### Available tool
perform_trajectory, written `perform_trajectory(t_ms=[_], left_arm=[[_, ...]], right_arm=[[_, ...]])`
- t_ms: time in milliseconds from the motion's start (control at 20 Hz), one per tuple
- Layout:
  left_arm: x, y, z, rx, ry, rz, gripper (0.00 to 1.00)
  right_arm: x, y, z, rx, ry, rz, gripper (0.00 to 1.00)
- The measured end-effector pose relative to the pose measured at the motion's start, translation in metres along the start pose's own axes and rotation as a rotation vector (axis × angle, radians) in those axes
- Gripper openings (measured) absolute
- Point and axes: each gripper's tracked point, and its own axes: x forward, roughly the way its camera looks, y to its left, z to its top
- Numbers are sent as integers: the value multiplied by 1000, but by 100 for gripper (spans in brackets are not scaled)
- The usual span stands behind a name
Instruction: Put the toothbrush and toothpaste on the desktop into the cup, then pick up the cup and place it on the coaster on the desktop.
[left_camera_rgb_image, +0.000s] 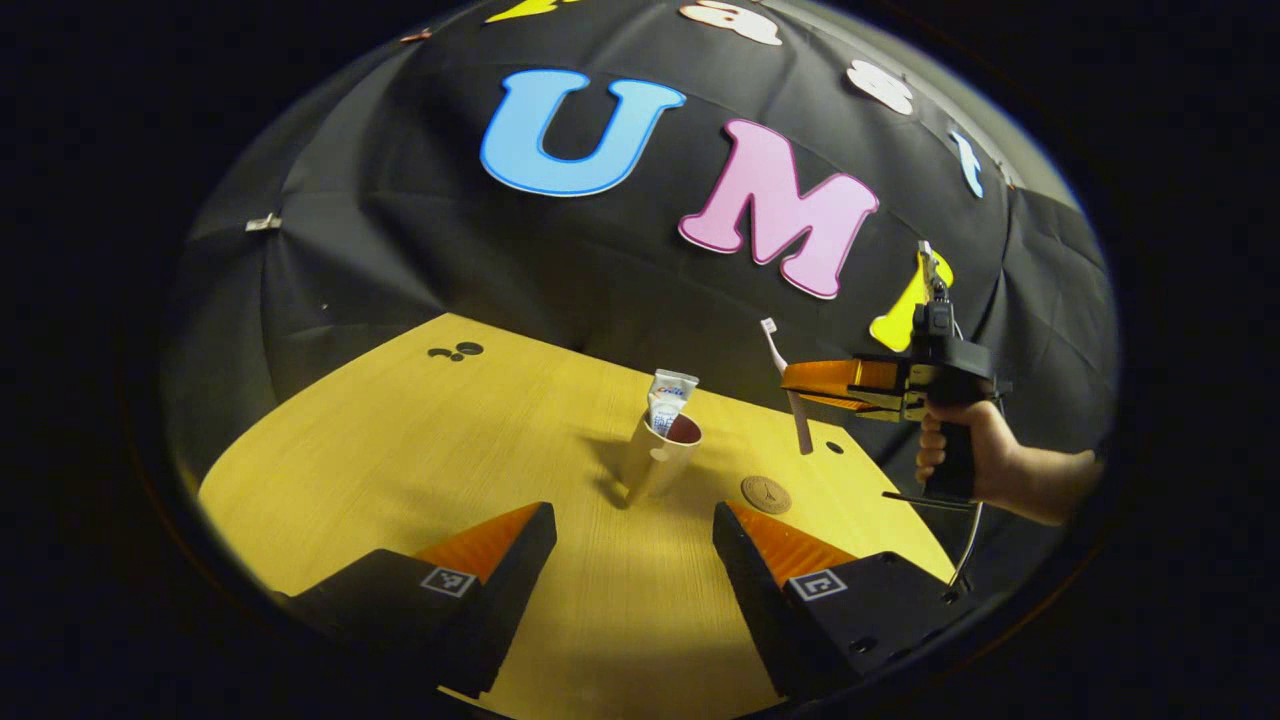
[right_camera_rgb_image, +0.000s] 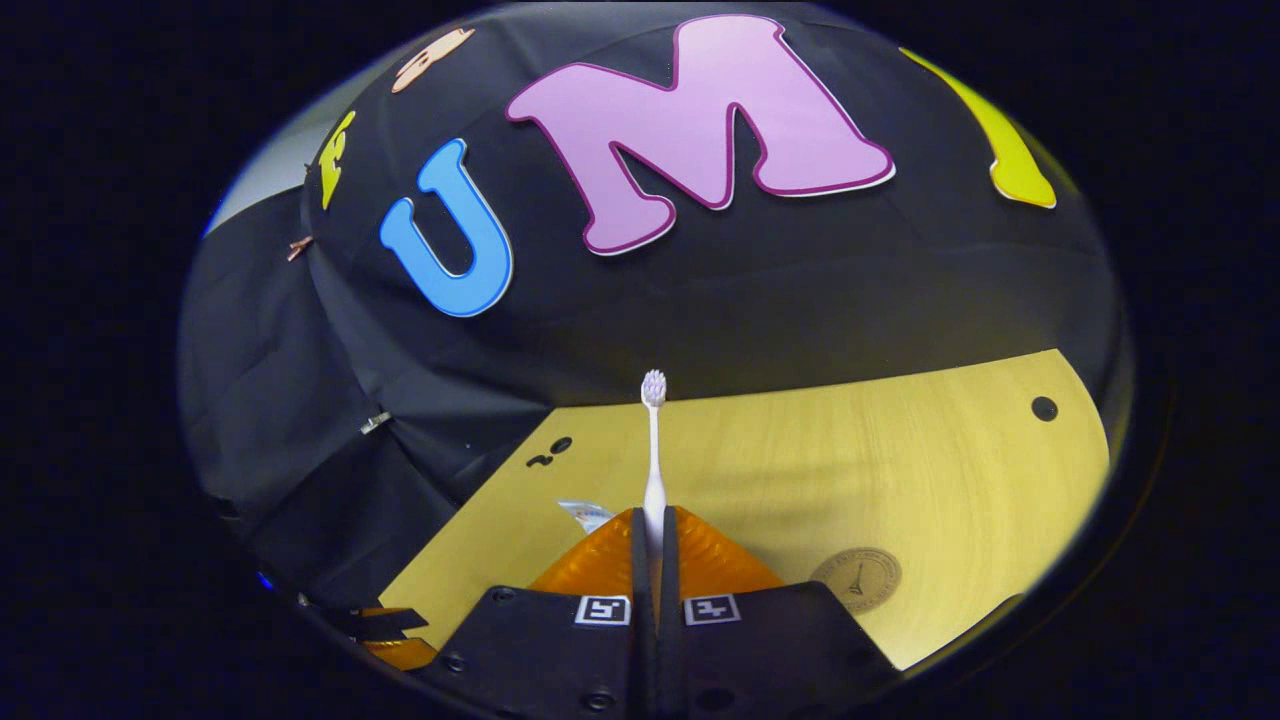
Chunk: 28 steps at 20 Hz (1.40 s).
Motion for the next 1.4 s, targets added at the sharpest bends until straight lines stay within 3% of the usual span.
perform_trajectory(t_ms=[200,500,850,1400], left_arm=[[-16,21,0,-81,-13,63,98],[-27,42,-1,-112,-27,126,98],[-13,40,-18,-103,-3,119,98],[17,40,-28,-117,18,120,98]], right_arm=[[31,12,-1,1,-33,46,5],[68,22,4,45,-113,107,5],[101,14,1,20,-191,128,5],[116,-1,-35,-75,-193,129,5]])
